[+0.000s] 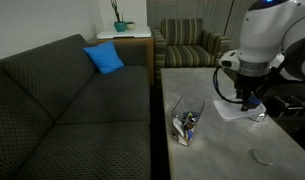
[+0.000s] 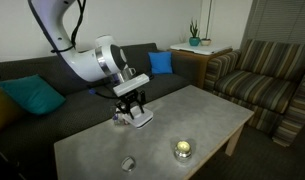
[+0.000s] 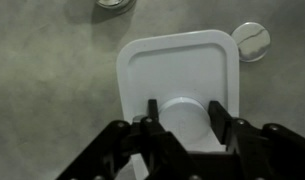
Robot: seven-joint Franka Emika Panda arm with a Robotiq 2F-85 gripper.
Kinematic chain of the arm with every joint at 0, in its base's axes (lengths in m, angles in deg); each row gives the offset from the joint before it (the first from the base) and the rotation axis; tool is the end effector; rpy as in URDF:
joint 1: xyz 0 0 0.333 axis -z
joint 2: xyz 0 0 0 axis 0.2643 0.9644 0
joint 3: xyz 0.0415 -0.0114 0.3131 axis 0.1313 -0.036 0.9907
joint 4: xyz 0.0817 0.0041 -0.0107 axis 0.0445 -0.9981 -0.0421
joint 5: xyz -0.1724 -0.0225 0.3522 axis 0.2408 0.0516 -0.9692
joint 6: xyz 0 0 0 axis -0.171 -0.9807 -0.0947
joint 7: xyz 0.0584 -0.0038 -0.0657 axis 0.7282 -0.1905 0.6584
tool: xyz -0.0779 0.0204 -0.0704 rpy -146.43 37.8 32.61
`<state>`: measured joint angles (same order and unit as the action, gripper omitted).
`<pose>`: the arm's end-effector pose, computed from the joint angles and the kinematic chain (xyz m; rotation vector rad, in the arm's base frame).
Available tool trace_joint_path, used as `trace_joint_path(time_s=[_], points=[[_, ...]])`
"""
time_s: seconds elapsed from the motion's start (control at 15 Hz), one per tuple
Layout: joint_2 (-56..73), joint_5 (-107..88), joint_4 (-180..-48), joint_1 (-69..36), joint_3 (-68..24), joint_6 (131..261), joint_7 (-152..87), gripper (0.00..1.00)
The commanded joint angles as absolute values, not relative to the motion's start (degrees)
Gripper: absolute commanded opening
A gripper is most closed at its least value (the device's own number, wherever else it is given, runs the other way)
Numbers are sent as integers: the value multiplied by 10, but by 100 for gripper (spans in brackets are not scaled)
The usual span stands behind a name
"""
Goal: Place the lid on the container then push the button
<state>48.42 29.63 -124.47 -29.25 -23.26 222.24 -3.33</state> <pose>0.5889 0.1214 0.0005 2.2209 1.7409 -0.0611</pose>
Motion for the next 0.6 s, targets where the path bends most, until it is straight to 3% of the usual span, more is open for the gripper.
trace_joint_path(time_s=[0.0, 0.53], points=[[496, 368, -1197, -271, -232, 2258, 11, 28], [538, 452, -1082, -212, -154, 2340, 140, 28]])
